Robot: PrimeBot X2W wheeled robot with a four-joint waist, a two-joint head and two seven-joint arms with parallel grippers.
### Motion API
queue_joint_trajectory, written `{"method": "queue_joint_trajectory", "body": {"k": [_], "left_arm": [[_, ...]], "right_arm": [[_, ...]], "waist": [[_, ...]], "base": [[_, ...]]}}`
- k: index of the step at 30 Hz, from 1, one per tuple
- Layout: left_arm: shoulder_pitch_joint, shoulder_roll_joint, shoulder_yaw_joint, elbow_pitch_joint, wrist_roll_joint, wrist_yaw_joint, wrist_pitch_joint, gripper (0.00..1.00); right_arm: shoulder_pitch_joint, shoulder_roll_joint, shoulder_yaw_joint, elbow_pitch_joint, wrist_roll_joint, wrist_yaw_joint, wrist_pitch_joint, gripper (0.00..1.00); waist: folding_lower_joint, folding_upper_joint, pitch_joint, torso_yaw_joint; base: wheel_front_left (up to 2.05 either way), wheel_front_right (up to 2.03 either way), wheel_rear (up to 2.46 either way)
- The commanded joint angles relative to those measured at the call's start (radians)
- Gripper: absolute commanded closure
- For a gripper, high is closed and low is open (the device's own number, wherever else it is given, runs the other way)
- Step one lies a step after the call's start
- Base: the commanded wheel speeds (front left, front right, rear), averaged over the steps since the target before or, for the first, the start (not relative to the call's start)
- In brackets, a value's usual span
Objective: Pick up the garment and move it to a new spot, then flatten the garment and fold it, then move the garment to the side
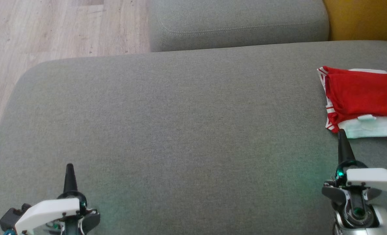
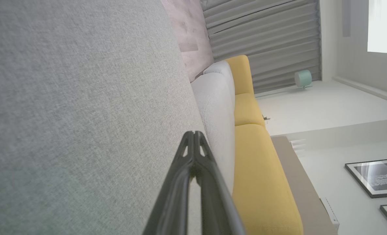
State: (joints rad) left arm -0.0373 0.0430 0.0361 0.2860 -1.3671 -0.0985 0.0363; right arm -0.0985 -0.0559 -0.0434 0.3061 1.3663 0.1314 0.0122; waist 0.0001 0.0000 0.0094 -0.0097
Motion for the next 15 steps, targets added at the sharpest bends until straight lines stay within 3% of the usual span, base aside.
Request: {"method": "queue_joint_trajectory", "body": {"k": [1, 15], "left_arm": [[-0.059, 0.006, 0.038, -0.035, -0.020, -0.010, 0.009, 1.00], [-0.066, 0.007, 0.062, -0.039, -0.155, -0.024, 0.050, 1.00]], "right_arm": [[-0.017, -0.016, 0.009, -0.040, 0.024, -0.001, 0.010, 1.00], [-0.011, -0.015, -0.022, -0.054, 0.172, -0.001, 0.052, 1.00]], "waist": [[0.0000, 0.0000, 0.000, 0.000], [0.0000, 0.0000, -0.004, 0.006]], "base": [[0.00, 0.00, 0.00], [0.00, 0.00, 0.00]]}}
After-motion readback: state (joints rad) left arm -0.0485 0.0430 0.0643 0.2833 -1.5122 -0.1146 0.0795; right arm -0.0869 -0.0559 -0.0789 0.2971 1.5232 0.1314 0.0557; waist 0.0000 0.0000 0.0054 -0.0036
